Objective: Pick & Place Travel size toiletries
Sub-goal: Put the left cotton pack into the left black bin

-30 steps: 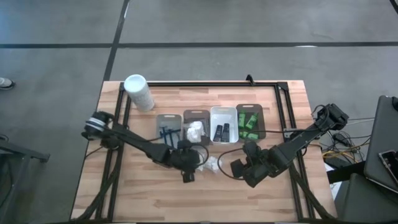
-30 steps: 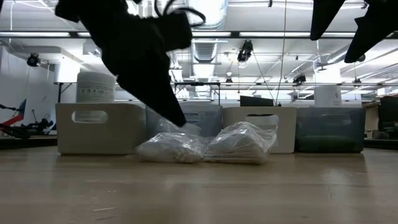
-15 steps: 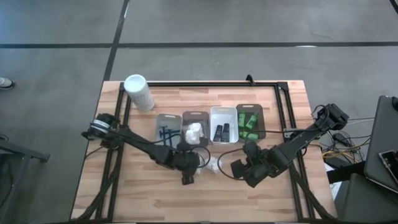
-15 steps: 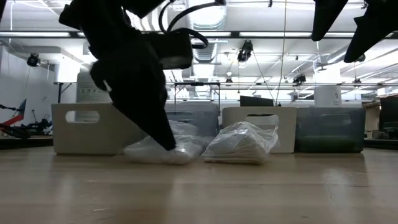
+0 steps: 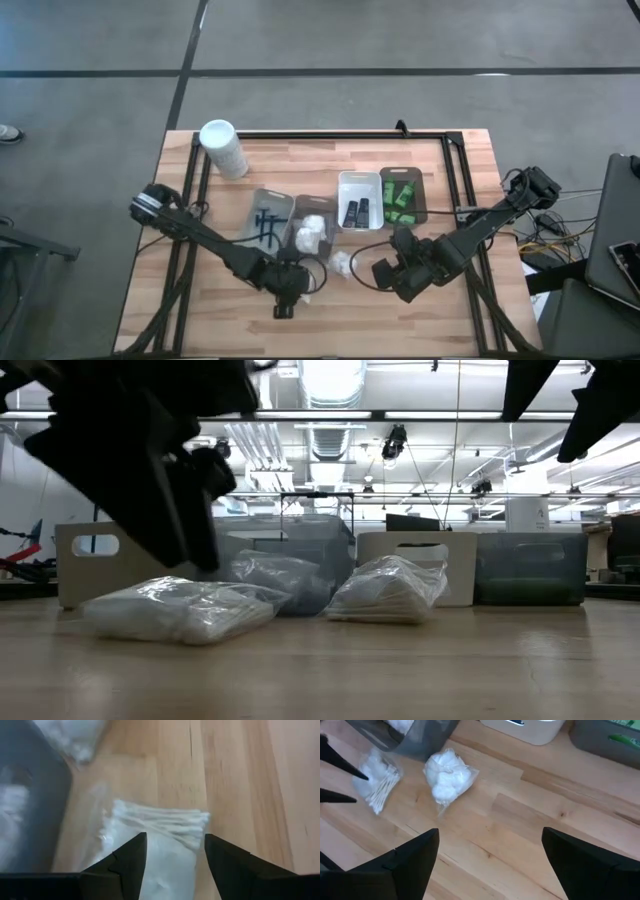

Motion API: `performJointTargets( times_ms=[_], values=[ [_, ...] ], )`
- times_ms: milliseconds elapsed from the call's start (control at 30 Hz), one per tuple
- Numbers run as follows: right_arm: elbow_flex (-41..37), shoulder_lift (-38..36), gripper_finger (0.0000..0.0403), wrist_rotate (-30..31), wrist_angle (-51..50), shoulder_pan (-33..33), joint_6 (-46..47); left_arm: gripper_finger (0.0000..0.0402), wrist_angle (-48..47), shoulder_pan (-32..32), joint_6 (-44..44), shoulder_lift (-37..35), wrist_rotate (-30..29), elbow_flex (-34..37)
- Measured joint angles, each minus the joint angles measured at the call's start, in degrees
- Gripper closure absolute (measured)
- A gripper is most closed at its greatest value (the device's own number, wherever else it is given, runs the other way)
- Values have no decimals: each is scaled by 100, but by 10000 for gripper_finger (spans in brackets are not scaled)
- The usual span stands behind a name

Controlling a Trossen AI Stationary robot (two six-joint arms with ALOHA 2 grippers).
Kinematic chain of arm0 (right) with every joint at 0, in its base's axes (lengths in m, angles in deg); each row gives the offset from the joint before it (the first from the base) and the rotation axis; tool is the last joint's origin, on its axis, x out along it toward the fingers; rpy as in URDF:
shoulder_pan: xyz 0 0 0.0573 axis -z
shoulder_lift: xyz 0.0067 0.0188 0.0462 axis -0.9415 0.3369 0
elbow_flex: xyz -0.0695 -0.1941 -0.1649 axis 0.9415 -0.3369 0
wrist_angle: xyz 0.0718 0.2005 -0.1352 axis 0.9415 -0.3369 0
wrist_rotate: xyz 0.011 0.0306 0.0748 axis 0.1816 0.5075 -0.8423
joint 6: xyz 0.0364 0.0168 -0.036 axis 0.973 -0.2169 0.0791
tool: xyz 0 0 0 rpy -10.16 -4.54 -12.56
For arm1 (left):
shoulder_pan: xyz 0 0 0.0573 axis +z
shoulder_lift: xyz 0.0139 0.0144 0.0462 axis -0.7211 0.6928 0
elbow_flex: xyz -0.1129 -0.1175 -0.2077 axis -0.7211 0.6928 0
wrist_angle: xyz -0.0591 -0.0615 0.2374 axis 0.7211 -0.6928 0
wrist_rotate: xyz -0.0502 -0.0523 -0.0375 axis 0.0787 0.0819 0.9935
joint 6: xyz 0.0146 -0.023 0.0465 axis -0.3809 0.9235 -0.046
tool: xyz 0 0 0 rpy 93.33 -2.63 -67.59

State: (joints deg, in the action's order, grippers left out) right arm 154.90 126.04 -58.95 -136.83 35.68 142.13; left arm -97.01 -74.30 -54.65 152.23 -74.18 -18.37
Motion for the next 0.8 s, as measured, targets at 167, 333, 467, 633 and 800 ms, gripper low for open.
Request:
performJointTargets(
  times_ms=[167, 333, 467, 633, 800],
  values=[
    [0, 0, 45, 134, 1, 0, -111, 197, -2, -93, -141, -83, -341, 0],
    [0, 0, 48, 157, -2, 0, -233, 197, -47, -336, -156, -47, -426, 0],
    [0, 0, 58, 230, -4, 0, -275, 197, -75, -595, -159, -39, -1112, 2],
    [0, 0, 70, 306, -4, 2, -383, 197, -55, -794, 6, -39, -1322, 136],
    [0, 0, 73, 306, -4, 2, -432, 197, -44, -851, 754, -39, -1262, 408]
  ],
)
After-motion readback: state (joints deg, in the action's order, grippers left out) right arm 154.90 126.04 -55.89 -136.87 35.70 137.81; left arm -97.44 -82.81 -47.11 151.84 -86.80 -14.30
